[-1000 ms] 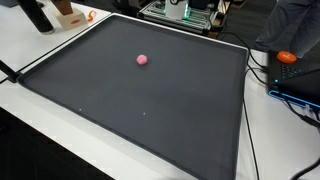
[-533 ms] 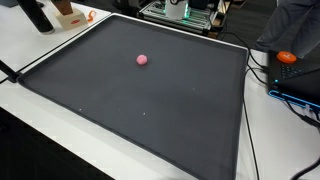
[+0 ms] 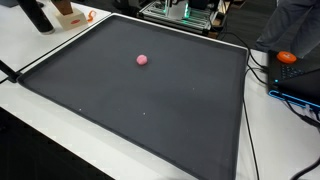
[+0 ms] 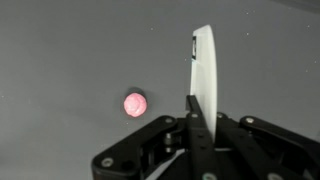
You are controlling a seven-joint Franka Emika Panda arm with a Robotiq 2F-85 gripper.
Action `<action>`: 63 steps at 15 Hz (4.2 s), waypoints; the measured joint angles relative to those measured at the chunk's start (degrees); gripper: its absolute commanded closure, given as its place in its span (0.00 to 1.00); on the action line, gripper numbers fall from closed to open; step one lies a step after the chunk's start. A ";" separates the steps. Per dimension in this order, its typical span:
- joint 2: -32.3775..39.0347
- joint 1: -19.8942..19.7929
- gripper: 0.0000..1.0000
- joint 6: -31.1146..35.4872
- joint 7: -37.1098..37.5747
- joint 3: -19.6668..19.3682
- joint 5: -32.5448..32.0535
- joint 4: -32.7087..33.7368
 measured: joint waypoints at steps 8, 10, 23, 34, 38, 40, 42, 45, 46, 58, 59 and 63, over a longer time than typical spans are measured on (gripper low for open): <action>-0.02 0.00 0.96 0.00 0.00 -0.01 0.06 0.17; -0.02 0.00 0.99 0.00 0.00 -0.02 0.06 0.17; 19.67 0.03 0.99 -7.91 5.96 1.65 -15.41 23.57; 43.87 6.21 0.99 -29.70 3.69 -0.37 -22.64 45.26; 48.93 7.72 0.99 -32.19 -1.02 -0.84 -23.49 49.69; 51.17 8.17 0.99 -33.13 -3.39 -0.95 -23.78 51.52; 53.30 8.52 0.99 -34.12 -5.23 -1.11 -23.84 53.30; 56.09 9.02 0.99 -35.50 -7.31 -1.33 -23.85 56.06; 56.99 9.21 0.99 -36.01 -7.85 -1.41 -23.85 57.04; 63.99 8.99 0.99 -42.72 -9.31 -3.68 -21.46 69.73; 64.28 8.64 0.99 -43.35 -9.25 -3.92 -20.46 70.71; 65.11 6.67 0.99 -44.16 -8.08 -4.76 -15.62 74.08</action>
